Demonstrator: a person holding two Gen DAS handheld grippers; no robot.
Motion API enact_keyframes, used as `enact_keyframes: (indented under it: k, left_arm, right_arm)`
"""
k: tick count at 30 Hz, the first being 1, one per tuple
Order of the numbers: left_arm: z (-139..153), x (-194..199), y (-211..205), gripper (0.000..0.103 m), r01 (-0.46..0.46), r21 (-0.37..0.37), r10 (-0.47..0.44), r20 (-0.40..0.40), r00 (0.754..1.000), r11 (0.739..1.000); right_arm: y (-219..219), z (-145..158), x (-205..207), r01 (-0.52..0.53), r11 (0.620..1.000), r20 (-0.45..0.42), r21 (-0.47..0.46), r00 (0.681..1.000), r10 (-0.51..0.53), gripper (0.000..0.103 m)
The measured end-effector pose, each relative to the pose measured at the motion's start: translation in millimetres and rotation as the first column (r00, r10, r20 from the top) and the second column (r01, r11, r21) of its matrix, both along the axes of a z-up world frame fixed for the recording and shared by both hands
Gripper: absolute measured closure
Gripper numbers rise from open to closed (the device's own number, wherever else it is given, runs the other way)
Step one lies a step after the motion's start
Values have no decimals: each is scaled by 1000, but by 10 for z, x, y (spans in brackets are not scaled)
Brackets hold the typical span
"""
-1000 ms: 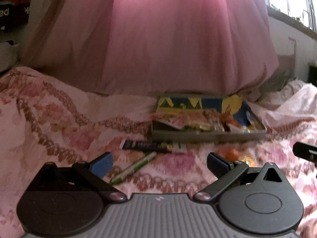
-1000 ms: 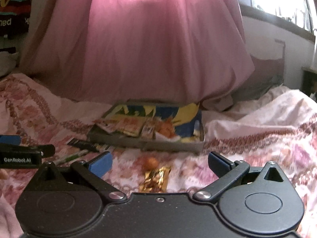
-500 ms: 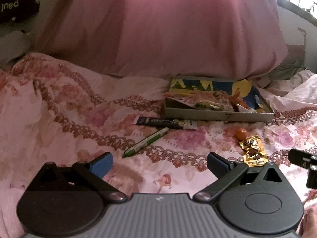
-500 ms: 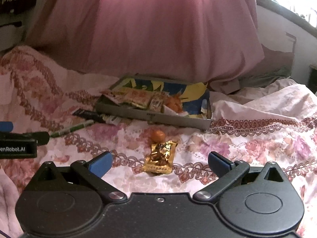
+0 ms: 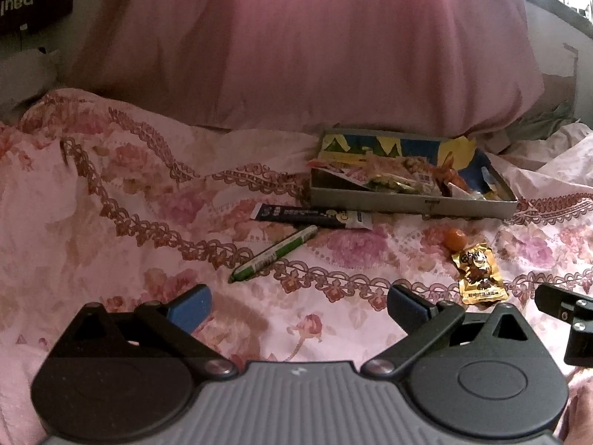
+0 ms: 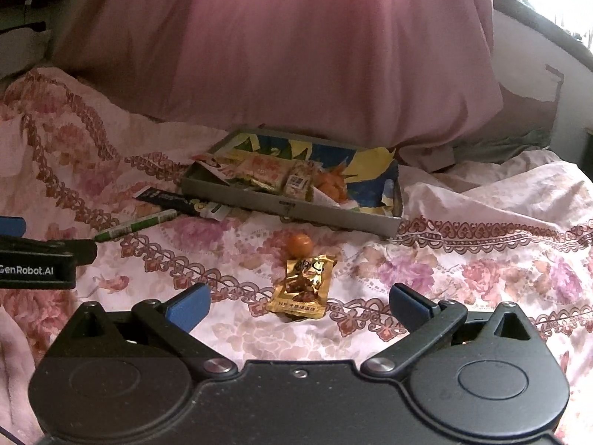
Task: Organize snacks
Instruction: 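Reach the right gripper to the gold sweet packet while the left reaches the small orange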
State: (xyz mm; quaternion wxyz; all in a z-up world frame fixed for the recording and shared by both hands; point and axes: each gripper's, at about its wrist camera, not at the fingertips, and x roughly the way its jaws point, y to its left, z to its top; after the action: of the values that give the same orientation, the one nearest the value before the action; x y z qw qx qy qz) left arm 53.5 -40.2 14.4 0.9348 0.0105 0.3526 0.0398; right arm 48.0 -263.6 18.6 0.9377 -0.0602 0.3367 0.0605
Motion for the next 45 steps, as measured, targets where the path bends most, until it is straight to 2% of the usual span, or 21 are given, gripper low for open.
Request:
enact_keyframes:
  k: [11,22,29,33,41,45]
  left_arm:
    - [-88,163,90,0,-28,-40,25,-73,997,999]
    - [-184,358,67,0,-14,-36,9,-149,989,999]
    - [-239,626,-23,0,46,-34,-51,-198,979,998]
    - [-301,823,-43,0,80,-59,-92,-239,967,995]
    - [-346,1346,-151,0,160,-98,-179,-248,952,982]
    - [-394,1593,-286,0,213,-85,-228,-231,946,973]
  right_arm:
    - [-2,-105,161,-10,999,-103,45,995,15,1]
    - [-91,-192,409,-11,994,-202,113,979,34,1]
    - [-88,-256,727,-83,996,-242,35,966,89,1]
    - [-118,-349,933,-115,993,-259,7,959,113,1]
    - [-207,-550,1311,-108,993,-255,54,960,118,2]
    - [-200,-657,1418,-102,994,-266,32,958,106,5]
